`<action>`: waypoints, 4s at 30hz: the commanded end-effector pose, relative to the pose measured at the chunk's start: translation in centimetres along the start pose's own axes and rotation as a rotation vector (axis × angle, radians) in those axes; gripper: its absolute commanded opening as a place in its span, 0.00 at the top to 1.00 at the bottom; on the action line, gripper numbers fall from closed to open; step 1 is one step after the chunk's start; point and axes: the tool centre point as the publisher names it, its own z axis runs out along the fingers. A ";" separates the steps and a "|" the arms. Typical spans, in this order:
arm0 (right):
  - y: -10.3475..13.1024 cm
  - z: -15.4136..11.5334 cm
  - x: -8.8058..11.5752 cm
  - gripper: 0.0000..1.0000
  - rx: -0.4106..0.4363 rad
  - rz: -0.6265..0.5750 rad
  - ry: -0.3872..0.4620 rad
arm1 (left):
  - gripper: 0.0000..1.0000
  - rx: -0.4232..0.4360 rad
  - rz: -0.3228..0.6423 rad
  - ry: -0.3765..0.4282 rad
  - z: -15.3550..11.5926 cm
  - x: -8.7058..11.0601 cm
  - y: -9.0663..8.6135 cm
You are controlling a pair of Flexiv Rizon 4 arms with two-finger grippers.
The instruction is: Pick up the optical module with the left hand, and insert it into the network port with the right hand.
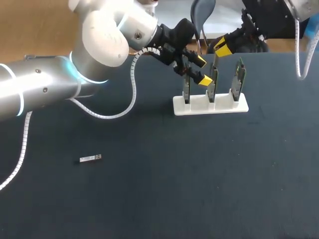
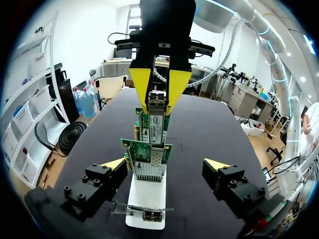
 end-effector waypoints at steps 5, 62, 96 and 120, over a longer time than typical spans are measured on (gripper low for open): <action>0.4 0.1 0.2 1.00 0.008 0.008 0.004 | 0.00 0.002 -0.002 0.006 0.0 -0.1 0.1; 0.2 0.4 -0.1 1.00 -0.020 -0.049 0.061 | 0.00 0.002 -0.002 0.006 0.0 -0.1 0.1; 0.0 0.2 0.0 1.00 -0.015 -0.048 0.061 | 0.00 0.002 -0.002 0.006 0.0 -0.1 0.1; -0.1 0.8 0.6 1.00 -0.032 -0.023 0.070 | 0.00 0.002 -0.002 0.006 0.0 -0.1 0.1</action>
